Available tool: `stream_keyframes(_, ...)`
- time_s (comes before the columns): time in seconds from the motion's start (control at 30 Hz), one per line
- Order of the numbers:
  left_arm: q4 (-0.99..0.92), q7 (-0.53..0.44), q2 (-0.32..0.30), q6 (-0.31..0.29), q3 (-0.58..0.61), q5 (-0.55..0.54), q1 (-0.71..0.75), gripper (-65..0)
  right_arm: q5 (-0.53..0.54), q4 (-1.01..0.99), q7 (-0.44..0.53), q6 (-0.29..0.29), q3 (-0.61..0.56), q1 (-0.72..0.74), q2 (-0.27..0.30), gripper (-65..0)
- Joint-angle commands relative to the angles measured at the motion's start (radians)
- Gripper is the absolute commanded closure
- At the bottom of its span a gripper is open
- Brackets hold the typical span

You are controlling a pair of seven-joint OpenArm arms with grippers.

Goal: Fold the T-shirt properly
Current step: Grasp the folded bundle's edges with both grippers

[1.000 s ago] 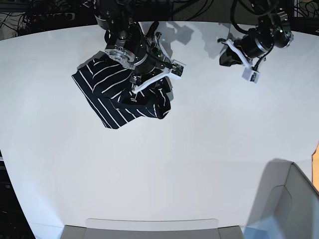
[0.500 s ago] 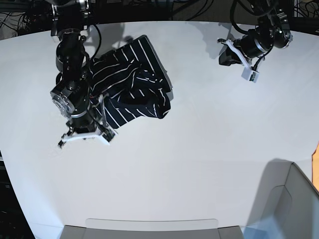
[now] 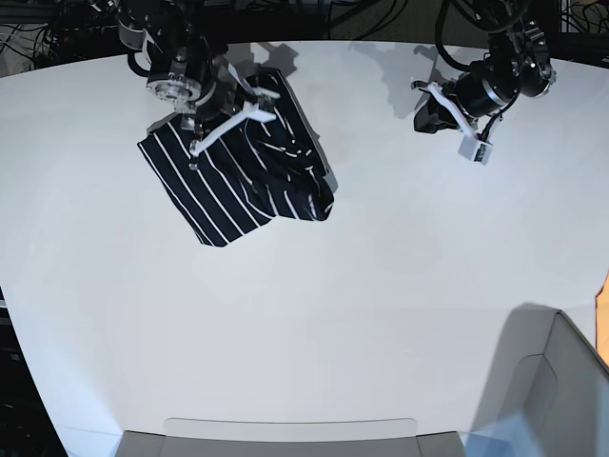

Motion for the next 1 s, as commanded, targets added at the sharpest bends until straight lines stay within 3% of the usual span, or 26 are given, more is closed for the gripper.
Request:
stream_keyframes(0.0, 0.014, -0.016, -0.006, -0.002, -0.003, -0.019, -0.006, 0.0, 0.028, 0.017, 0.016, 0.011, -0.019, 0.013, 0.013, 0.0)
stream_keyframes(0.2, 0.014, -0.016, 0.011, -0.002, -0.003, -0.019, -0.011, 0.0, 0.255, 0.017, 0.016, 0.011, 0.016, 0.103, 0.017, 0.0)
stream_keyframes(0.3, 0.014, -0.016, 0.015, -0.002, 0.000, -0.019, -0.026, 0.0, 0.323, 0.013, 0.016, 0.011, 0.093, 0.161, -0.036, 0.0)
stream_keyframes(0.43, 0.014, -0.016, 0.021, -0.002, 0.002, -0.019, -0.026, 0.0, 0.337, -0.074, 0.014, 0.011, 0.160, 0.267, -0.104, 0.0)
stream_keyframes(0.67, 0.014, -0.016, 0.021, -0.002, 0.002, -0.019, -0.027, 0.0, 0.334, -0.312, 0.016, 0.011, -0.007, 0.415, -0.127, 0.0)
stream_keyframes(0.97, 0.014, -0.016, 0.021, -0.002, 0.002, -0.019, -0.027, 0.0, 0.337, -0.401, 0.025, 0.011, -0.139, 0.514, -0.288, 0.0)
